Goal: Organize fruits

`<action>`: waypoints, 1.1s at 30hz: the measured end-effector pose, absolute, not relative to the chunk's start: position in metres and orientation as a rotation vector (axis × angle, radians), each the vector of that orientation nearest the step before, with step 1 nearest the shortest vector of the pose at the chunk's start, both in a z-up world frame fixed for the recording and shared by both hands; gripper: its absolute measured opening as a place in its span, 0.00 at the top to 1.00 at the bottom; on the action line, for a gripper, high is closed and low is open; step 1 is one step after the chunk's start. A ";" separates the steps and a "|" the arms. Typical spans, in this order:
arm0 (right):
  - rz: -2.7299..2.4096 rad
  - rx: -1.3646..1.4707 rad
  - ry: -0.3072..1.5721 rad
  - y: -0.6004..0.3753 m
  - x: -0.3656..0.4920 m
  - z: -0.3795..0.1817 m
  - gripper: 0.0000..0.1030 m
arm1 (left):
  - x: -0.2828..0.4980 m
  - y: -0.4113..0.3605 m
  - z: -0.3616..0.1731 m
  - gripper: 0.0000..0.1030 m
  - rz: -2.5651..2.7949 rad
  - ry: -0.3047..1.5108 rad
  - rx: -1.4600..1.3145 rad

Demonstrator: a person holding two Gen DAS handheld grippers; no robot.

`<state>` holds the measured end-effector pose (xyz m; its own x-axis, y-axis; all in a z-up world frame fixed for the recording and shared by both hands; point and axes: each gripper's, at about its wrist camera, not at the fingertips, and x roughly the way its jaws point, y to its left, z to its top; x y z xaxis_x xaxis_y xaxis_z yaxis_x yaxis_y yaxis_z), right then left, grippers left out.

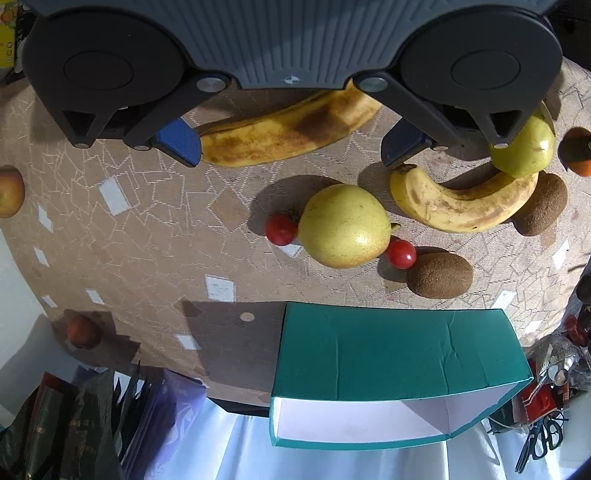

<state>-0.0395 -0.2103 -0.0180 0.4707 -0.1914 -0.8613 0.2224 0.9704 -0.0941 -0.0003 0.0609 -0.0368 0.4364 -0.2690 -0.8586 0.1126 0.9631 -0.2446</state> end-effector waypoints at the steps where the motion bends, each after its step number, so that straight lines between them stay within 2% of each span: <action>1: -0.249 0.041 1.048 -0.213 -0.043 -0.017 0.00 | 0.000 0.061 -0.034 0.57 -0.241 1.087 -0.161; 7: -0.206 0.162 1.084 -0.222 -0.056 -0.022 0.01 | 0.002 0.061 -0.026 0.57 -0.255 1.049 -0.170; 8: -0.215 0.194 1.099 -0.224 -0.055 -0.026 0.02 | 0.003 0.061 -0.024 0.57 -0.258 1.045 -0.172; 9: -0.224 0.228 1.112 -0.227 -0.054 -0.029 0.08 | 0.003 0.060 -0.024 0.57 -0.265 1.040 -0.172; 14: -0.314 0.426 1.144 -0.242 -0.047 -0.041 0.13 | 0.004 0.060 -0.021 0.57 -0.284 1.022 -0.169; 17: -0.355 0.474 1.146 -0.245 -0.040 -0.046 0.22 | 0.007 0.062 -0.022 0.57 -0.290 1.026 -0.168; 19: -0.354 0.509 1.153 -0.244 -0.035 -0.049 0.32 | 0.008 0.062 -0.022 0.57 -0.295 1.025 -0.163; 22: -0.383 0.542 1.168 -0.242 -0.030 -0.051 0.40 | 0.009 0.062 -0.021 0.57 -0.309 1.019 -0.159; 28: -0.451 0.547 1.187 -0.242 -0.021 -0.052 0.43 | 0.012 0.064 -0.022 0.57 -0.325 1.024 -0.165; 31: -0.465 0.485 1.191 -0.235 -0.014 -0.053 0.40 | 0.013 0.065 -0.022 0.57 -0.331 1.021 -0.171; 33: -0.478 0.411 1.183 -0.227 -0.012 -0.054 0.42 | 0.014 0.065 -0.022 0.57 -0.331 1.022 -0.171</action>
<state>-0.0121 -0.2274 -0.0537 0.3005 -0.1383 -0.9437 0.5563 0.8291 0.0557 0.0135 0.0650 -0.0224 0.4779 -0.3487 -0.8062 0.1902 0.9371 -0.2926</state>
